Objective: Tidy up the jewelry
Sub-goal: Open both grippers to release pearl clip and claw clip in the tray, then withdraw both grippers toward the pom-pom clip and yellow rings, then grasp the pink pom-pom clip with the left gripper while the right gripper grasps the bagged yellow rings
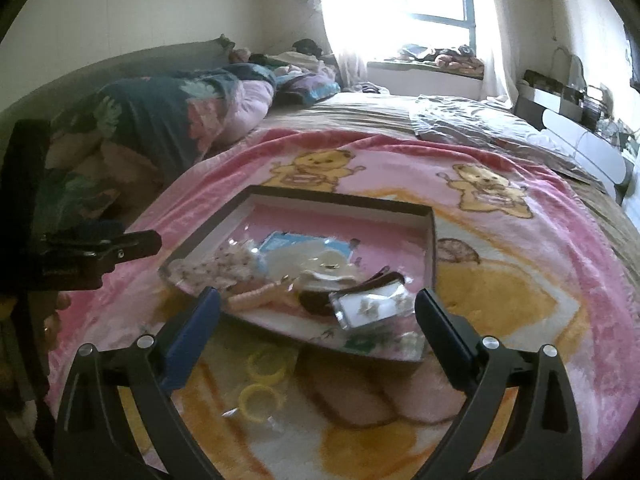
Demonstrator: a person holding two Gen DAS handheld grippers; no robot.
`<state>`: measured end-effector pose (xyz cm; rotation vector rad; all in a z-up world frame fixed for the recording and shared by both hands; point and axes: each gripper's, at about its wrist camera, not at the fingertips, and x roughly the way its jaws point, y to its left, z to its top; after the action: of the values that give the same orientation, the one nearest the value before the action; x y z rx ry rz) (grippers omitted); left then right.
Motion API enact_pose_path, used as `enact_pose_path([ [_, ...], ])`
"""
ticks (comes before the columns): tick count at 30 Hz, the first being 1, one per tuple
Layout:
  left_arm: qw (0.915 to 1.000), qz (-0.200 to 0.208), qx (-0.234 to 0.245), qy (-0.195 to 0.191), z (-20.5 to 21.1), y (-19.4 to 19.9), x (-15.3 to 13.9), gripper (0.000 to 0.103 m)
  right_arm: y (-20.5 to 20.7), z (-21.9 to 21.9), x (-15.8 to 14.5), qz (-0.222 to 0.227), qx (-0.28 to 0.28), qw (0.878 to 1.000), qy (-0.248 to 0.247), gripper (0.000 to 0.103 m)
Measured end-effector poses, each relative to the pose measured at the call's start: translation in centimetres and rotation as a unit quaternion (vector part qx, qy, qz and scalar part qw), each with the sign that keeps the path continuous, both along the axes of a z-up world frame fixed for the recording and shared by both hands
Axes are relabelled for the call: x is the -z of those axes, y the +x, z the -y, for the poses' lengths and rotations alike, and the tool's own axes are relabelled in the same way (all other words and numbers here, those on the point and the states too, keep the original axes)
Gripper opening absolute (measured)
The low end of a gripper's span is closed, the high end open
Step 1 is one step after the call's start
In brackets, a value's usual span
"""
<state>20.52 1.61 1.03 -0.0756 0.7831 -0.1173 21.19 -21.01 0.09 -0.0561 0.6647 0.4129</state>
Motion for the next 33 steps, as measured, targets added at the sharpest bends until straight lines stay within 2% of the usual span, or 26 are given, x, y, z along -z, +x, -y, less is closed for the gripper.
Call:
enact_pose_path([
  [9, 0.9998, -0.015, 0.001, 0.014, -1.1, -2.2, 1.5, 0.090, -1.7, -2.6, 3.3, -0.039, -0.024, 0.999, -0.025, 0.097],
  [18, 0.9990, -0.045, 0.004, 0.006, -2.1, -4.0, 4.2, 0.090, -1.5, -4.3, 6.2, -0.072, -0.032, 0.996, -0.048, 0.096],
  [20, 0.9984, -0.056, 0.008, 0.002, -2.3, -4.3, 5.2, 0.090, -1.4, -4.6, 6.9, -0.082, -0.038, 0.995, -0.052, 0.087],
  [24, 0.9969, -0.076, 0.016, -0.012, -2.2, -4.5, 6.5, 0.090, -0.7, -4.8, 8.4, -0.109, -0.039, 0.992, -0.047, 0.079],
  [28, 0.9962, -0.081, 0.027, -0.016, -1.6, -4.5, 7.3, 0.089, -0.3, -4.5, 9.8, -0.146, -0.044, 0.988, -0.030, 0.046],
  [29, 0.9961, -0.082, 0.029, -0.014, -1.4, -4.4, 7.4, 0.089, -0.5, -4.5, 9.8, -0.145, -0.043, 0.988, -0.030, 0.042],
  [33, 0.9950, -0.089, 0.043, -0.014, -0.3, -3.6, 8.4, 0.089, -1.2, -4.4, 9.4, -0.141, -0.046, 0.988, -0.035, 0.040],
])
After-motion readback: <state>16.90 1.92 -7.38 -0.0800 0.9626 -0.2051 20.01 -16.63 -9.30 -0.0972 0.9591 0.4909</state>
